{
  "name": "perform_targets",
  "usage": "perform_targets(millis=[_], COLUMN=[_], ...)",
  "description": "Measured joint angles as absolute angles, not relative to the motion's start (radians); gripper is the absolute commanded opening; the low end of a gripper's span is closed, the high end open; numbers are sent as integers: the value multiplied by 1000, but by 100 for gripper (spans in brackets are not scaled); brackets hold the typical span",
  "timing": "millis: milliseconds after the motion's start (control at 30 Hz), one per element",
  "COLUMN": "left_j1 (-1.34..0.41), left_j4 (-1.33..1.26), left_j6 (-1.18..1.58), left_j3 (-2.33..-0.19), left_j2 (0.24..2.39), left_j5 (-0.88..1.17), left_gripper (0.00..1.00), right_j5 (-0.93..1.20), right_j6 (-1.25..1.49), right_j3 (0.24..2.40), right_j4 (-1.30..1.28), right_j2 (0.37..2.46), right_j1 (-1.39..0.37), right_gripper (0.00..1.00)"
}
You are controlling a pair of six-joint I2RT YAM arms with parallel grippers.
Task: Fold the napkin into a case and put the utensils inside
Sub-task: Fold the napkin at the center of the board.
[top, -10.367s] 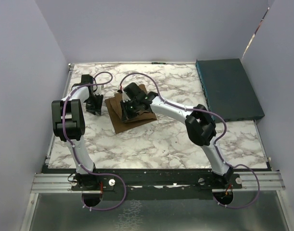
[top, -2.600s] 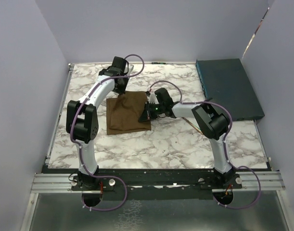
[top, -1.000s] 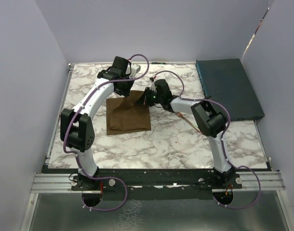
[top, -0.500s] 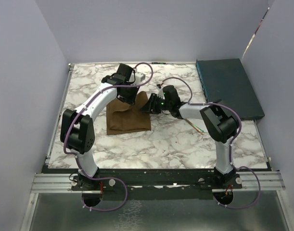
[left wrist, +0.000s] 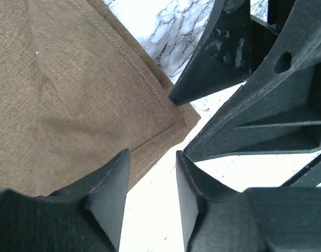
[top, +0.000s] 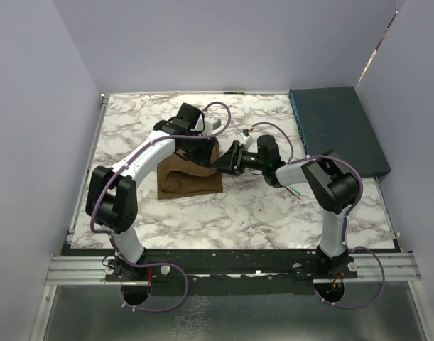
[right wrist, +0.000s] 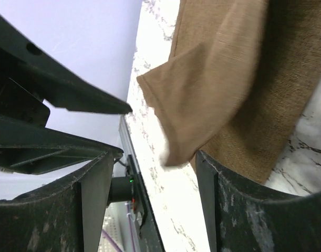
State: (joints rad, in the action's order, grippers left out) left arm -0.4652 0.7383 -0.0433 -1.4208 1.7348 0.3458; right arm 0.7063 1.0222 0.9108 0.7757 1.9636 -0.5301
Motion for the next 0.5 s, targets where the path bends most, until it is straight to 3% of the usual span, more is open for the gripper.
perform_targets(millis=[133,300,500], left_j1=[-447,-424,-341], left_j4=[751,777,797], left_j6=[-47,-49,-103], left_j3=[-1422,-1455,-1508], left_j2=[1715,1696,1665], left_j5=[346,372,391], left_gripper=[60,61,61], right_j5=[739,752,711], right_j6=[1071,1095,1000], right_j3=[910,915,935], right_j4=[841,865,664], right_j2=[1986,2011,1998], right_j1=[-527,-529,-529], right_gripper=[65,60,59])
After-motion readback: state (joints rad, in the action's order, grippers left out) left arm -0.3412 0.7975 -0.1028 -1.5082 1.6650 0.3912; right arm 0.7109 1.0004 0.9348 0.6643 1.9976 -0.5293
